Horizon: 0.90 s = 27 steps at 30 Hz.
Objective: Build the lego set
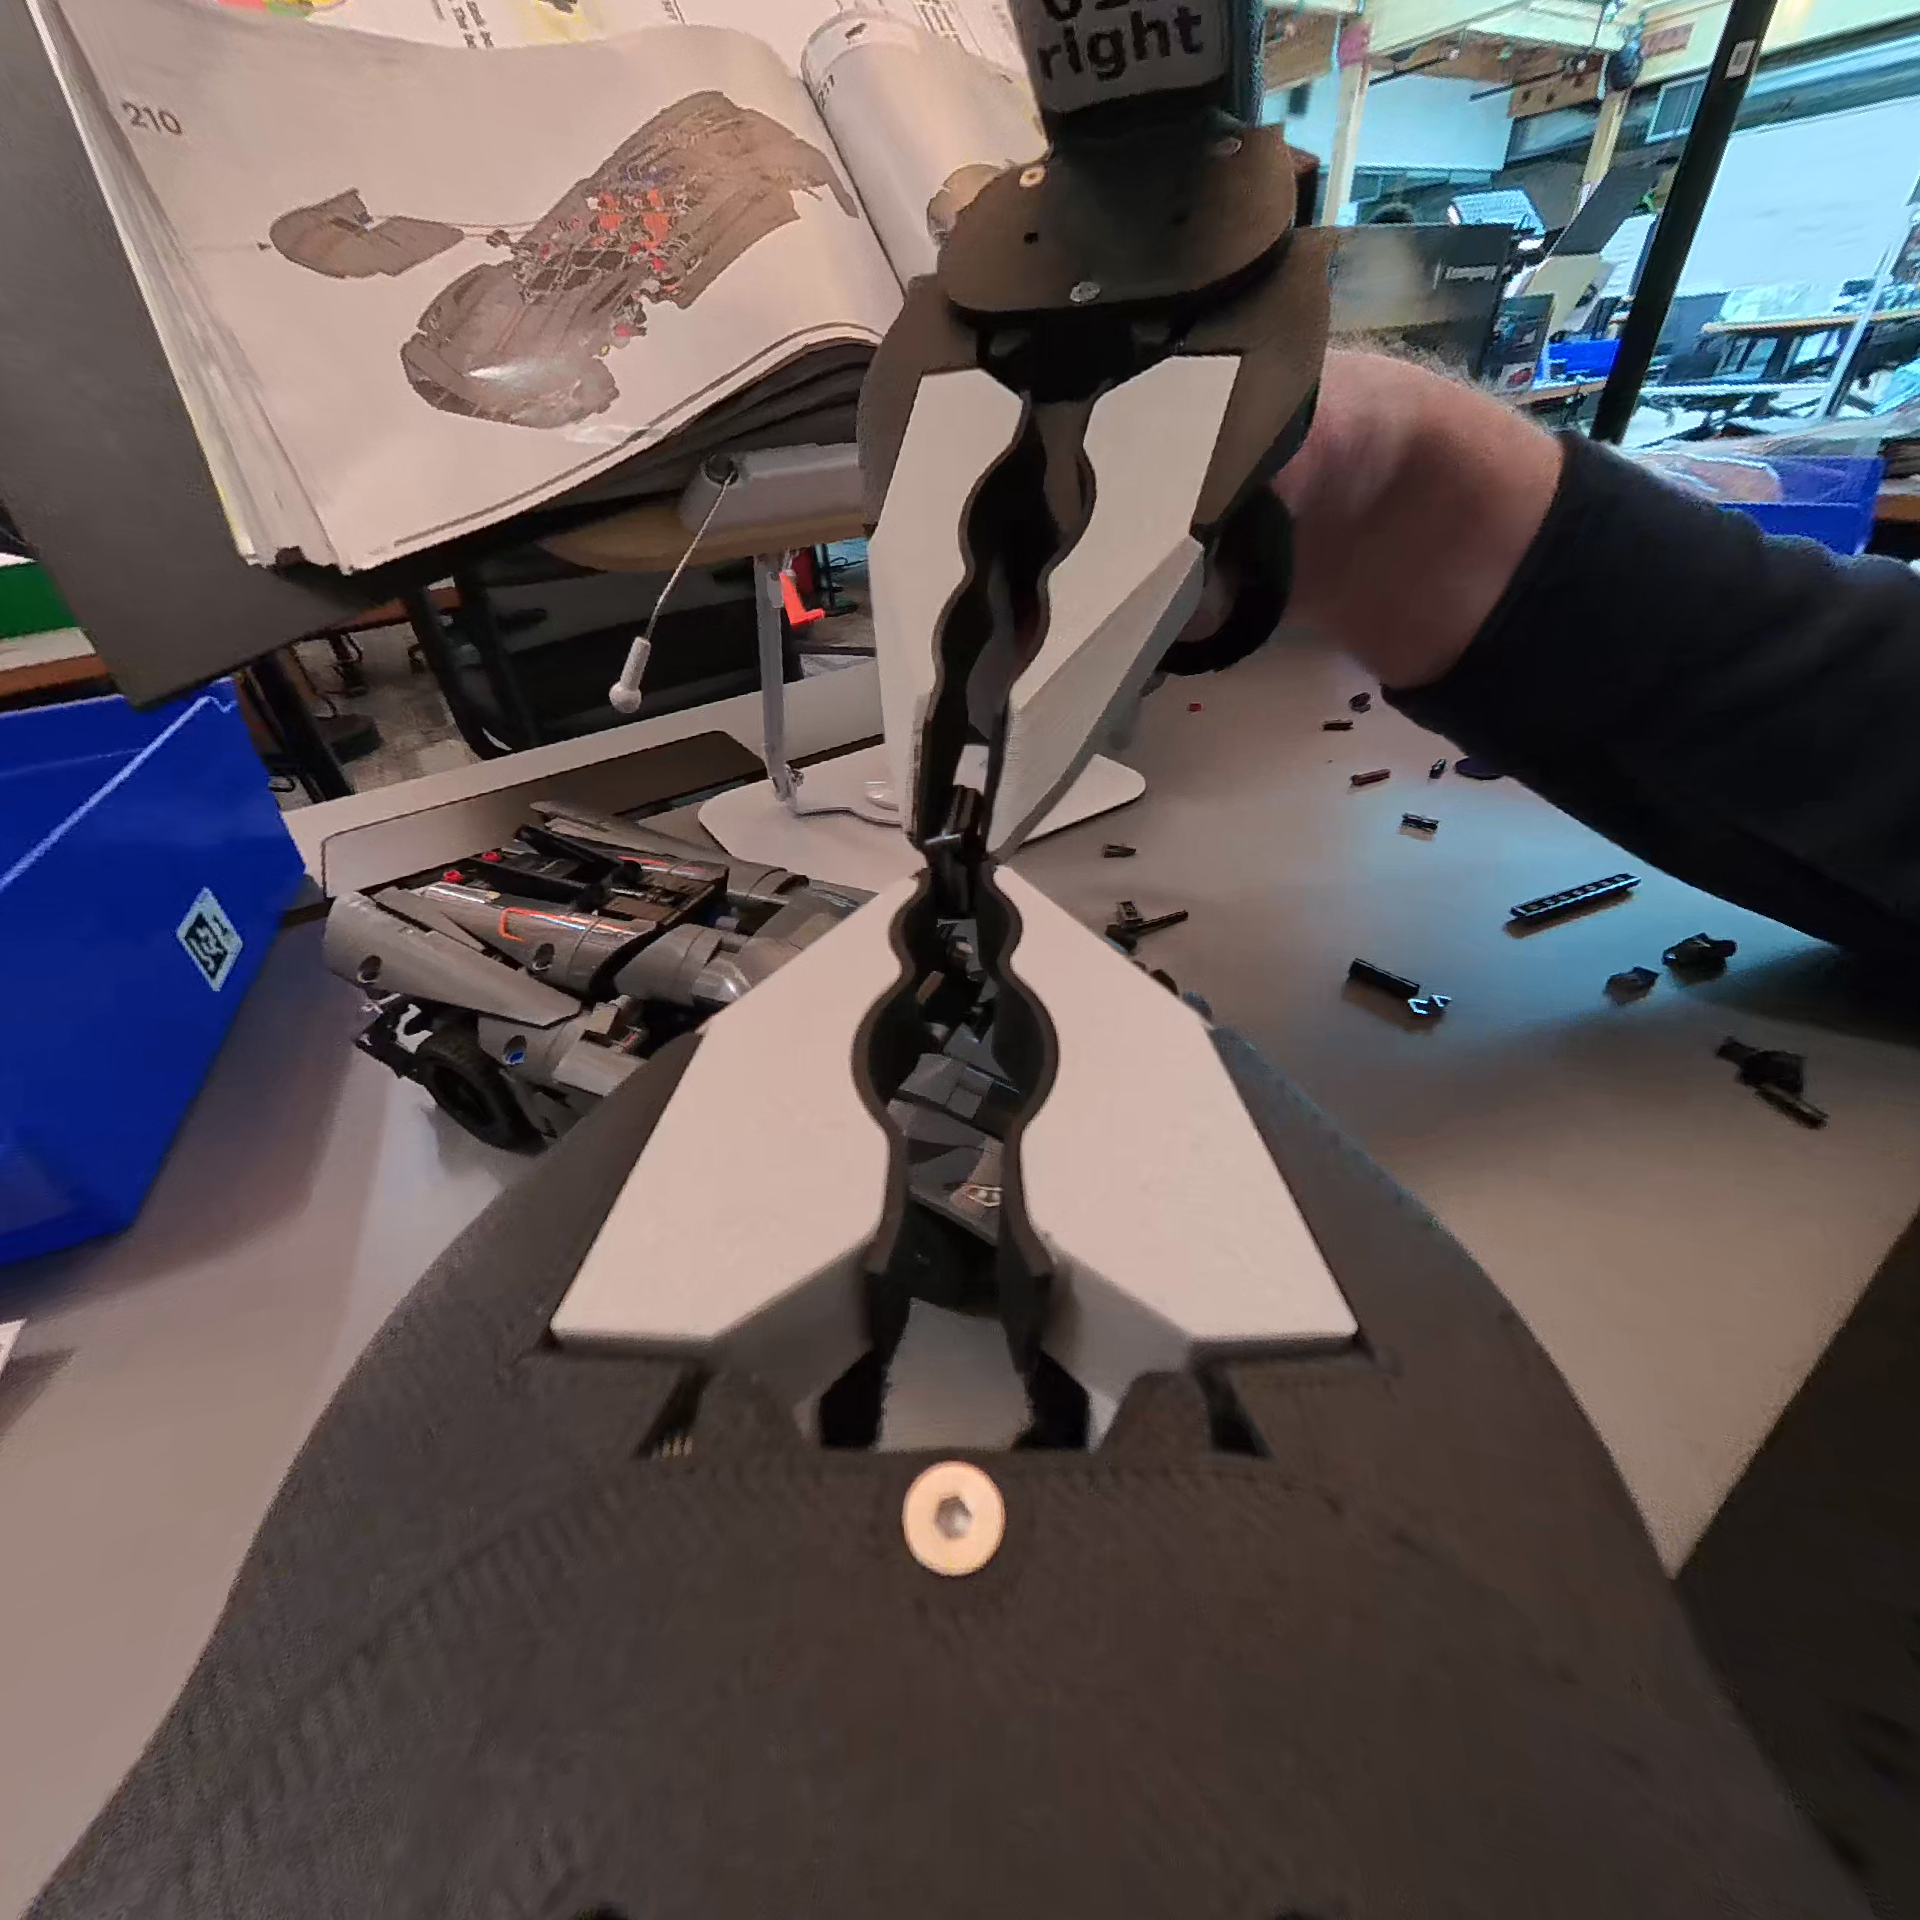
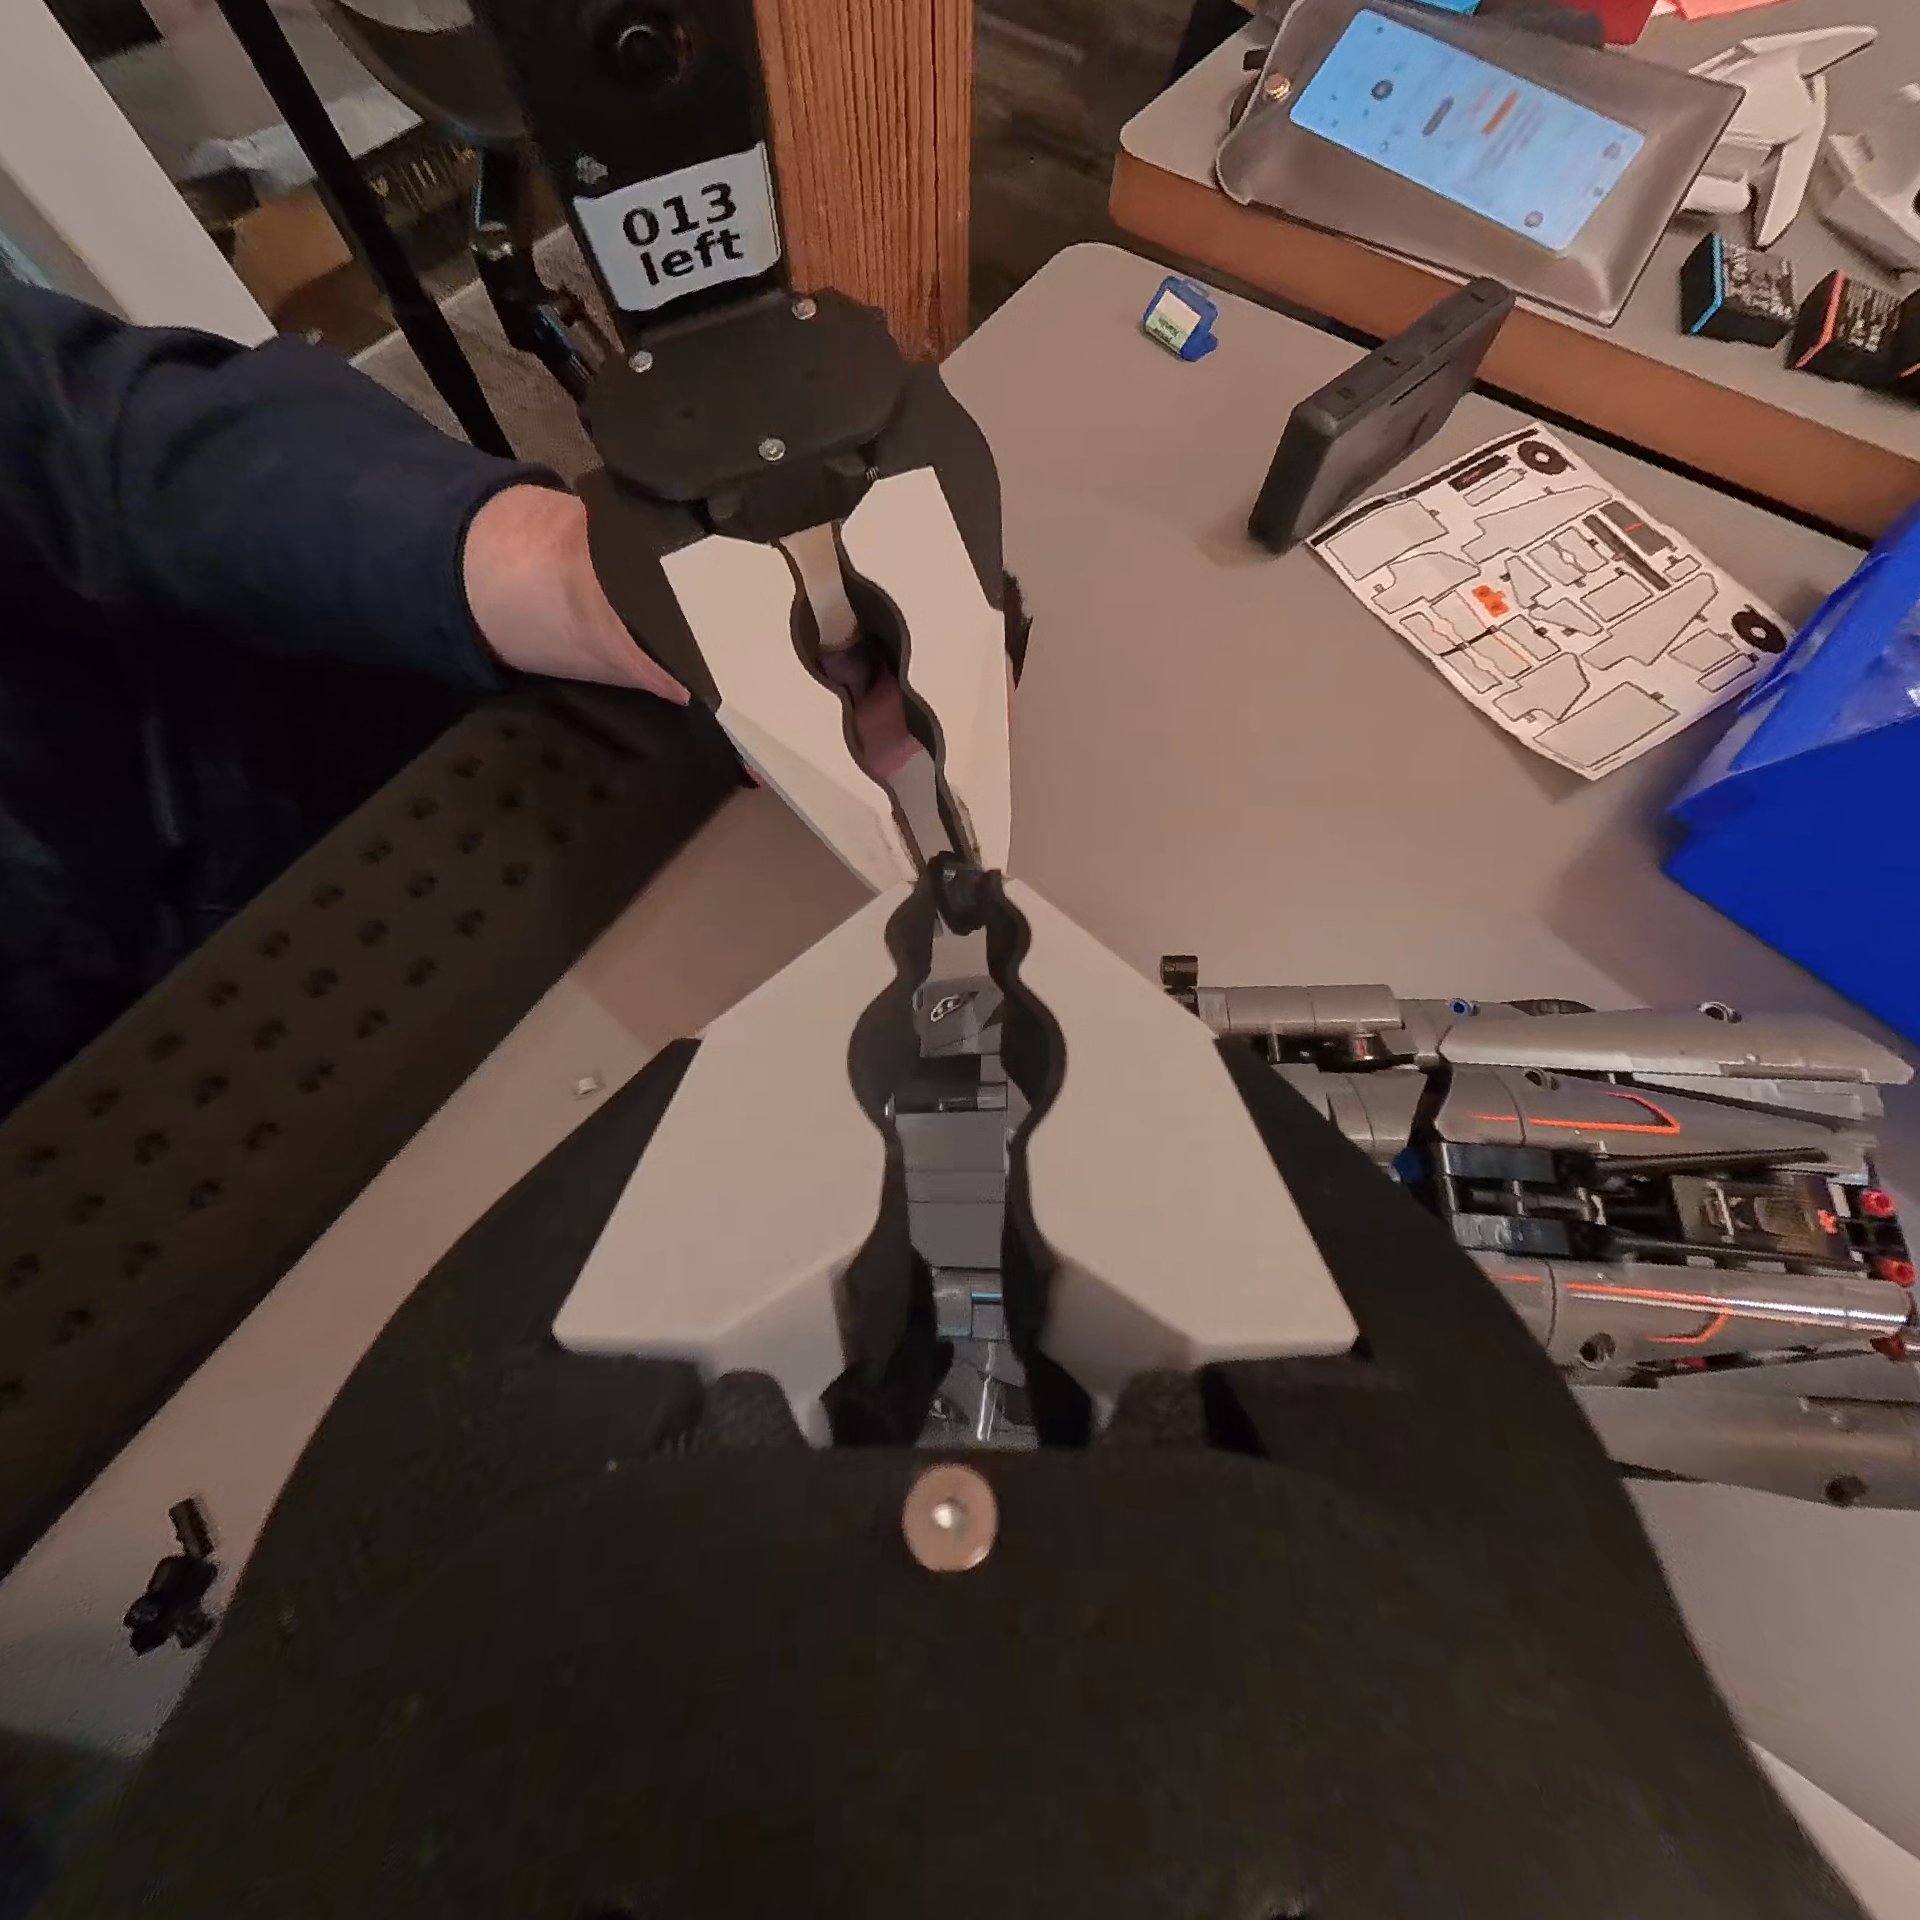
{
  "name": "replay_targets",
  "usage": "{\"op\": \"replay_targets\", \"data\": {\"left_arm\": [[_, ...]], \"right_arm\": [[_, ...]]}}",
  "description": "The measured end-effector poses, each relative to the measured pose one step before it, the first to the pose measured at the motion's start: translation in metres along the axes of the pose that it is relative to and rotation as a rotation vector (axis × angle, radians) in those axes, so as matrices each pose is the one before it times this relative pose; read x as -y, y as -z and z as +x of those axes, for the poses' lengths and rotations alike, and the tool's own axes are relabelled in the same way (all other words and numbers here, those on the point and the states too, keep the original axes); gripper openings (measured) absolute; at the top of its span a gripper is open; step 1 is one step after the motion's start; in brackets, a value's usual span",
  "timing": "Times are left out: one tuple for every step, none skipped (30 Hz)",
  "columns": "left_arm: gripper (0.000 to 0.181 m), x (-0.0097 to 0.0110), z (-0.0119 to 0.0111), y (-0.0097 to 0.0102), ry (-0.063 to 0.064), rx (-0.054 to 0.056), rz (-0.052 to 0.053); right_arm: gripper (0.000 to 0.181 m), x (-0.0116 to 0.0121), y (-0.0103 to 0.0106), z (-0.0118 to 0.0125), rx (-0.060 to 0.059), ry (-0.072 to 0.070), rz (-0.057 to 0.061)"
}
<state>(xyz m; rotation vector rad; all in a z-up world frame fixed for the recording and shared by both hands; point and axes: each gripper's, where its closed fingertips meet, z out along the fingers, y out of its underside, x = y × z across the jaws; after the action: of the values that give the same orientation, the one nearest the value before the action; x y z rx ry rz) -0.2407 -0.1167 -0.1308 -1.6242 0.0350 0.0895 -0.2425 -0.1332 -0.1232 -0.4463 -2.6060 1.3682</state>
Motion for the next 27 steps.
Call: {"op": "replay_targets", "data": {"left_arm": [[0.005, 0.00057, -0.00091, 0.00040, -0.0056, 0.0078, 0.0032], [0.005, 0.00024, -0.00080, 0.00037, -0.0029, 0.0048, 0.0019], [0.005, 0.00010, -0.00059, 0.00021, -0.0036, 0.0037, 0.0014], [0.005, -0.00055, -0.00053, -0.00025, -0.0031, 0.0047, -0.0021], [0.005, -0.00093, -0.00076, -0.00078, 0.0002, 0.0047, -0.0048], [0.005, -0.00136, -0.00109, -0.00121, -0.0014, 0.0059, -0.0074], [0.008, -0.00303, -0.00200, -0.00139, 0.0011, 0.0080, -0.0171], [0.014, -0.00499, -0.00200, -0.00217, 0.0152, 0.0016, -0.0259], [0.022, -0.00660, -0.00242, -0.00285, 0.0236, -0.0008, -0.0322], [0.028, -0.00700, -0.00271, -0.00214, 0.0159, -0.0004, -0.0368], [0.031, -0.00455, -0.00280, -0.00086, 0.0059, 0.0034, -0.0249], [0.032, -0.00191, -0.00001, -0.00025, 0.0062, -0.0112, -0.0102], [0.035, -0.00237, 0.00168, -0.00088, 0.0133, -0.0215, -0.0129], [0.037, -0.00502, 0.00042, -0.00211, 0.0109, -0.0124, -0.0262], [0.038, -0.00715, -0.00033, -0.00278, -0.0048, -0.0029, -0.0351], [0.038, -0.00740, 0.00004, -0.00287, -0.0168, 0.0003, -0.0364], [0.038, -0.00647, -0.00052, -0.00267, -0.0145, 0.0071, -0.0341], [0.037, -0.00365, -0.00089, -0.00195, -0.0116, 0.0111, -0.0223], [0.036, -0.00094, -0.00136, -0.00107, -0.0095, 0.0142, -0.0101], [0.035, -0.00011, -0.00164, -0.00083, -0.0070, 0.0144, -0.0018], [0.035, -0.00039, 0.00085, -0.00104, -0.0039, -0.0043, -0.0047], [0.035, -0.00043, 0.00191, -0.00149, -0.0065, -0.0095, -0.0053], [0.035, -0.00028, 0.00095, -0.00157, -0.0115, -0.0009, -0.0058], [0.036, -0.00102, 0.00029, -0.00154, -0.0120, 0.0051, -0.0100], [0.037, -0.00152, 0.00001, -0.00154, -0.0036, 0.0037, -0.0129], [0.036, 0.00062, 0.00009, -0.00039, 0.0040, -0.0008, 0.0024], [0.037, -0.00041, -0.00047, -0.00018, 0.0080, -0.0018, -0.0022]], "right_arm": [[0.007, 0.00120, -0.00032, 0.00037, 0.0037, -0.0074, 0.0095], [0.007, 0.00107, -0.00034, 0.00020, 0.0056, -0.0096, 0.0076], [0.006, 0.00036, -0.00026, 0.00028, 0.0036, -0.0056, 0.0031], [0.007, -0.00068, -0.00013, 0.00082, -0.0022, 0.0005, -0.0032], [0.007, -0.00103, 0.00004, 0.00115, -0.0065, 0.0021, -0.0070], [0.006, -0.00130, 0.00013, 0.00215, -0.0147, 0.0038, -0.0095], [0.006, -0.00222, 0.00041, 0.00426, -0.0291, 0.0059, -0.0154], [0.006, -0.00460, 0.00045, 0.00598, -0.0392, 0.0077, -0.0305], [0.006, -0.00709, -0.00007, 0.00554, -0.0395, 0.0127, -0.0462], [0.006, -0.00676, -0.00059, 0.00390, -0.0324, 0.0179, -0.0441], [0.006, -0.00405, -0.00057, 0.00192, -0.0208, 0.0148, -0.0286], [0.005, -0.00222, -0.00054, 0.00136, -0.0141, 0.0083, -0.0208], [0.005, -0.00243, -0.00062, 0.00186, -0.0174, 0.0093, -0.0245], [0.006, -0.00389, -0.00115, 0.00259, -0.0238, 0.0152, -0.0339], [0.006, -0.00501, -0.00171, 0.00216, -0.0218, 0.0180, -0.0409], [0.005, -0.00485, -0.00197, 0.00117, -0.0150, 0.0171, -0.0390], [0.005, -0.00339, -0.00212, 0.00030, -0.0071, 0.0140, -0.0296], [0.005, -0.00117, -0.00194, -0.00052, -0.0004, 0.0114, -0.0157], [0.005, 0.00047, -0.00188, -0.00162, 0.0074, 0.0109, -0.0055], [0.005, 0.00083, -0.00206, -0.00226, 0.0106, 0.0136, -0.0040], [0.005, -0.00030, -0.00229, -0.00141, 0.0050, 0.0151, -0.0112], [0.005, -0.00165, -0.00214, -0.00001, -0.0008, 0.0125, -0.0196], [0.005, -0.00205, -0.00205, 0.00059, -0.0037, 0.0118, -0.0217], [0.005, -0.00188, -0.00179, 0.00051, -0.0032, 0.0124, -0.0183], [0.005, -0.00139, -0.00136, -0.00012, 0.0016, 0.0099, -0.0132], [0.005, -0.00049, -0.00106, -0.00041, 0.0046, 0.0082, -0.0065], [0.005, 0.00071, -0.00098, -0.00025, 0.0043, 0.0088, 0.0016]]}}
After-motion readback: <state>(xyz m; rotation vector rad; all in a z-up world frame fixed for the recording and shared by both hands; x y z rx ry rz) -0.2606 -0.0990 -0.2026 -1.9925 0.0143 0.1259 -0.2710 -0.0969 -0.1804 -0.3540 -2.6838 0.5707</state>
